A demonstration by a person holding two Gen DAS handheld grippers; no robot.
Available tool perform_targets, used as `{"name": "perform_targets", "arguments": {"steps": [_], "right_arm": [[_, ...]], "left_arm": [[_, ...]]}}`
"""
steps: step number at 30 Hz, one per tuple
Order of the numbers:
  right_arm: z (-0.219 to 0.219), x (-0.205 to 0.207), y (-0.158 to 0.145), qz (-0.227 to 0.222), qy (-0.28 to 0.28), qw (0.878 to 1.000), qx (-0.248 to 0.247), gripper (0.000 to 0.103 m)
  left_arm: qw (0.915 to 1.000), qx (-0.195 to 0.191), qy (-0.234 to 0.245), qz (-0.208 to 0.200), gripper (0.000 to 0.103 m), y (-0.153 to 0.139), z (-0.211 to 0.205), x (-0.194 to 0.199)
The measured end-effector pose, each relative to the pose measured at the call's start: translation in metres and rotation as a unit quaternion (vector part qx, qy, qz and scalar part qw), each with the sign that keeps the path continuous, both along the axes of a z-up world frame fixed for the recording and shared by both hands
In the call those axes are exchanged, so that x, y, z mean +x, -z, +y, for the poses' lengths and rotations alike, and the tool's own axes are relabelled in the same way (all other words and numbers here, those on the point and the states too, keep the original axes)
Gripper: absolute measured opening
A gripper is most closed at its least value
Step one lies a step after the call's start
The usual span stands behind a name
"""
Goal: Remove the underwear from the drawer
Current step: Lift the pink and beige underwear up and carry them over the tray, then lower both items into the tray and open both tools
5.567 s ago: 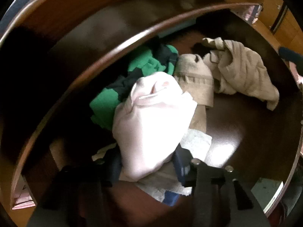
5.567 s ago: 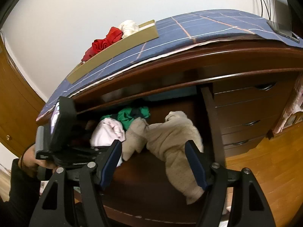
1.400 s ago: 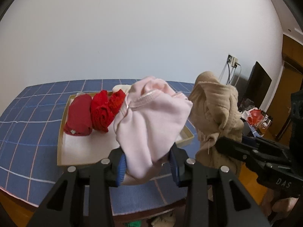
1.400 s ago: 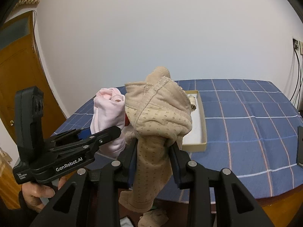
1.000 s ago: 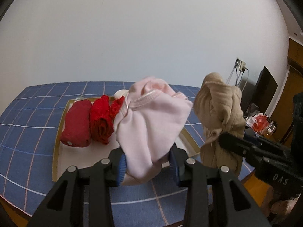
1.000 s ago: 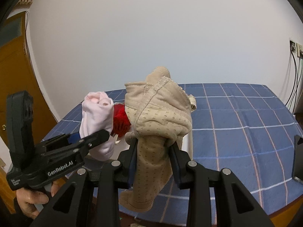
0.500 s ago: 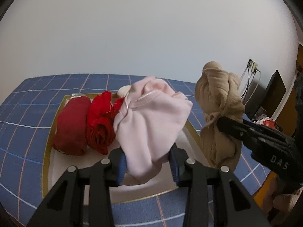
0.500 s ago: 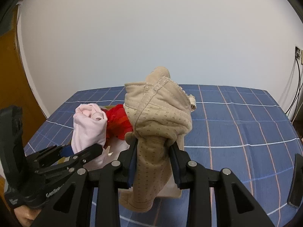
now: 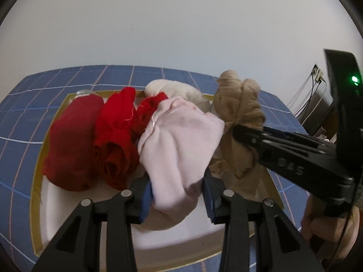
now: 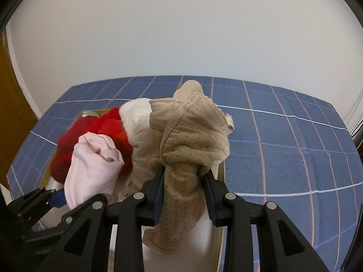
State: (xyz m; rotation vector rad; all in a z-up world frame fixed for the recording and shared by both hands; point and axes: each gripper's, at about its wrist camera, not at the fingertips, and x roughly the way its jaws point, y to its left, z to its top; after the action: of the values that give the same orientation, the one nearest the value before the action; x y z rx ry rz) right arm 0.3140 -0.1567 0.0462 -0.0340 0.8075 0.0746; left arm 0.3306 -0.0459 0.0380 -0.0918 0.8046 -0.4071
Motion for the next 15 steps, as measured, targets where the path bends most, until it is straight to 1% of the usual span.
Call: {"name": "perform_targets", "arguments": {"steps": [5,7,8,11,12,13,15], "right_arm": [[0.014,0.017,0.01,0.019,-0.003,1.0,-0.006,0.034],[0.017,0.021,0.011,0.023,-0.003,1.0,-0.003,0.035],[0.016,0.027,0.017,0.024,-0.003,1.0,-0.001,0.035],[0.02,0.032,0.016,0.029,-0.005,1.0,-0.002,0.035],[0.02,0.033,0.017,0.03,-0.004,1.0,-0.003,0.035],[0.023,0.035,0.018,0.033,-0.004,0.999,-0.004,0.035],[0.012,0.031,0.014,0.033,-0.002,0.999,-0.005,0.035]], "left_arm": [[0.9999,0.006,0.004,0.015,0.038,0.006,-0.012,0.009],[0.9997,0.007,0.003,0.023,0.038,0.009,-0.015,0.013],[0.9996,0.01,0.002,0.025,0.038,0.009,-0.015,0.015],[0.9993,0.018,-0.006,0.033,0.038,0.013,-0.018,0.021],[0.9991,0.02,-0.007,0.037,0.04,0.015,-0.02,0.025],[0.9989,0.021,-0.008,0.042,0.04,0.017,-0.02,0.028],[0.9986,0.022,-0.01,0.047,0.04,0.021,-0.021,0.032]]}}
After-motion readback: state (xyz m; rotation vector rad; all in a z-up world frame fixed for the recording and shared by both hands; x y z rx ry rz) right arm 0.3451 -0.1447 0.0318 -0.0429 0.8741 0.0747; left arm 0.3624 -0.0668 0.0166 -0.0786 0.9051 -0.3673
